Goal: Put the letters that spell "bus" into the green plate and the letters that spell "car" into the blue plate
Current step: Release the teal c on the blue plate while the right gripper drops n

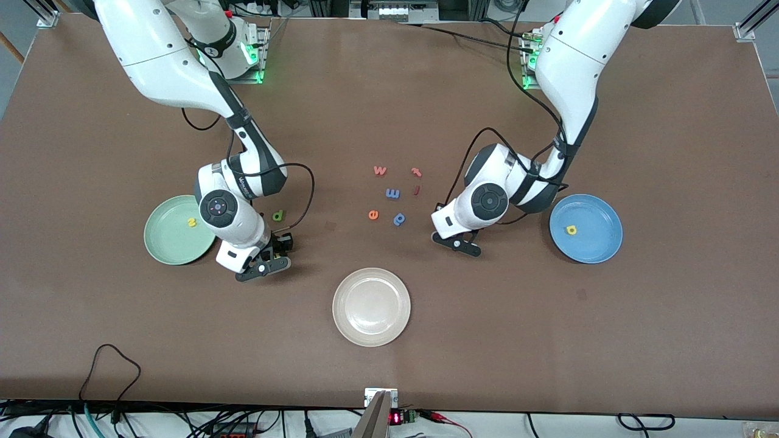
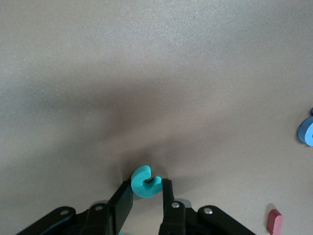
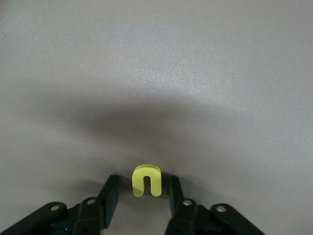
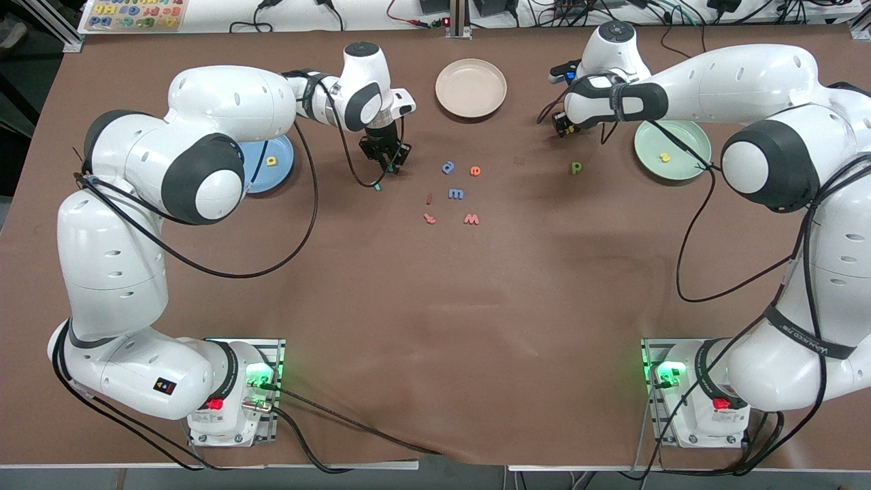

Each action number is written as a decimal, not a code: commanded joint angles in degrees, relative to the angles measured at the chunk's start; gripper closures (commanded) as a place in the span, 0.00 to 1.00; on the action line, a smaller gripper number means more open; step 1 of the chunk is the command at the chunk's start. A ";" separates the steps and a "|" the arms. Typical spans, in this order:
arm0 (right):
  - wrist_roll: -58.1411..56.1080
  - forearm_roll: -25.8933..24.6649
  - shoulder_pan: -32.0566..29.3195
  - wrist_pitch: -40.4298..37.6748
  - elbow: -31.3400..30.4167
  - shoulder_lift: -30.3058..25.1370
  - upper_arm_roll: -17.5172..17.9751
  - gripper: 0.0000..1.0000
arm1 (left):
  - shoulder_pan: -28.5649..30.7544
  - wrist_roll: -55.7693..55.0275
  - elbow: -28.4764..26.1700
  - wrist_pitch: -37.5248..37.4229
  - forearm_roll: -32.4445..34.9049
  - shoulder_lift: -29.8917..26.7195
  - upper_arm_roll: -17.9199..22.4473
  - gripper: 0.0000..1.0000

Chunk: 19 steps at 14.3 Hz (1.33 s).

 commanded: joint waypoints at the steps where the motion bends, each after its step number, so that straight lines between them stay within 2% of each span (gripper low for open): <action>1: 0.37 -0.08 0.28 0.96 0.89 1.15 -0.15 0.58 | -1.56 -0.42 1.13 0.48 0.74 1.07 0.42 0.78; 2: 0.37 0.01 0.36 0.97 0.89 1.15 -0.41 0.62 | -1.21 -0.33 1.13 0.40 0.74 0.98 0.33 0.84; 5: 0.37 0.01 0.37 0.97 0.98 1.06 -0.59 0.69 | 0.72 -0.07 1.04 -2.05 0.83 -1.90 0.85 0.87; 7: 0.46 0.09 0.45 0.97 0.98 0.97 -0.85 0.81 | 5.71 0.63 1.04 -8.36 0.83 -5.68 0.94 0.88; 9: 0.46 0.09 0.45 0.97 0.98 0.88 -0.94 0.91 | 13.43 4.56 1.04 -14.60 1.36 -8.67 0.86 0.88; 11: 0.20 0.01 0.37 0.88 1.07 0.53 -1.29 0.92 | 20.55 9.92 0.43 -19.01 1.97 -10.26 0.94 0.88; 13: -0.50 -0.17 -0.77 -0.34 -0.59 -2.27 -1.29 0.93 | 26.37 14.24 -0.97 -20.69 3.02 -10.71 0.94 0.88; 16: -2.61 -0.43 -4.45 -6.92 -5.42 -8.15 -1.29 0.93 | 31.04 15.23 -3.96 -19.47 6.61 -10.44 0.94 0.88; 19: -6.12 -0.52 -9.37 -10.28 -11.39 -13.51 -1.29 0.92 | 33.68 15.31 -9.75 -11.68 7.42 -10.27 0.94 0.87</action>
